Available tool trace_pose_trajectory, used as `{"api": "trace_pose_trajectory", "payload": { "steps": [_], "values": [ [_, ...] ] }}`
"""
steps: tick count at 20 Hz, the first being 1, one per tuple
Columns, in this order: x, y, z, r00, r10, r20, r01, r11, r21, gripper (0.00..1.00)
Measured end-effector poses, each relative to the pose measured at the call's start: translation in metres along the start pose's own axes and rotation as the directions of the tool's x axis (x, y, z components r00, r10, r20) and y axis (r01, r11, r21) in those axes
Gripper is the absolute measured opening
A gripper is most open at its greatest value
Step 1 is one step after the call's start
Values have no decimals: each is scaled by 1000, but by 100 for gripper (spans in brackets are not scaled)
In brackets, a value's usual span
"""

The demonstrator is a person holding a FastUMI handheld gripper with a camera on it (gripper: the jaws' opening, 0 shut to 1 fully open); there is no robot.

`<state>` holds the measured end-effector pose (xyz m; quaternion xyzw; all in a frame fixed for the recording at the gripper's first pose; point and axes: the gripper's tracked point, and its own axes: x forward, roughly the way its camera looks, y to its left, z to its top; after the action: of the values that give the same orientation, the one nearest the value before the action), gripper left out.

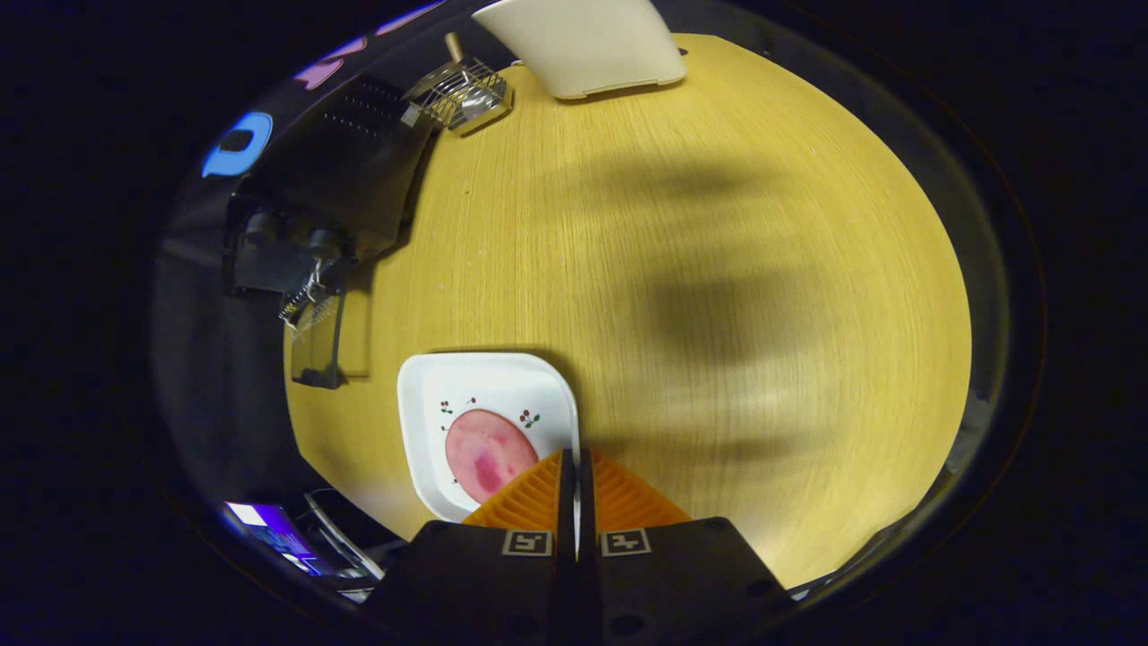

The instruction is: Open the toaster oven, put the food inside, and close the toaster oven door.

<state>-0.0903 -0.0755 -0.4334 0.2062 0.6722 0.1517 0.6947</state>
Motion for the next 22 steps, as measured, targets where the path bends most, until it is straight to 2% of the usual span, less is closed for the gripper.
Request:
{"api": "trace_pose_trajectory", "payload": {
  "steps": [3,6,12,18,22],
  "values": [
    [-3,4,-1,995,81,57,-86,991,105,5],
    [-8,10,-1,985,126,120,-149,966,211,5],
    [-10,22,-2,968,120,219,-188,927,324,5],
    [-10,77,-10,955,131,266,-230,895,381,5],
    [-5,123,-7,940,159,303,-292,834,469,5]
  ]
}}
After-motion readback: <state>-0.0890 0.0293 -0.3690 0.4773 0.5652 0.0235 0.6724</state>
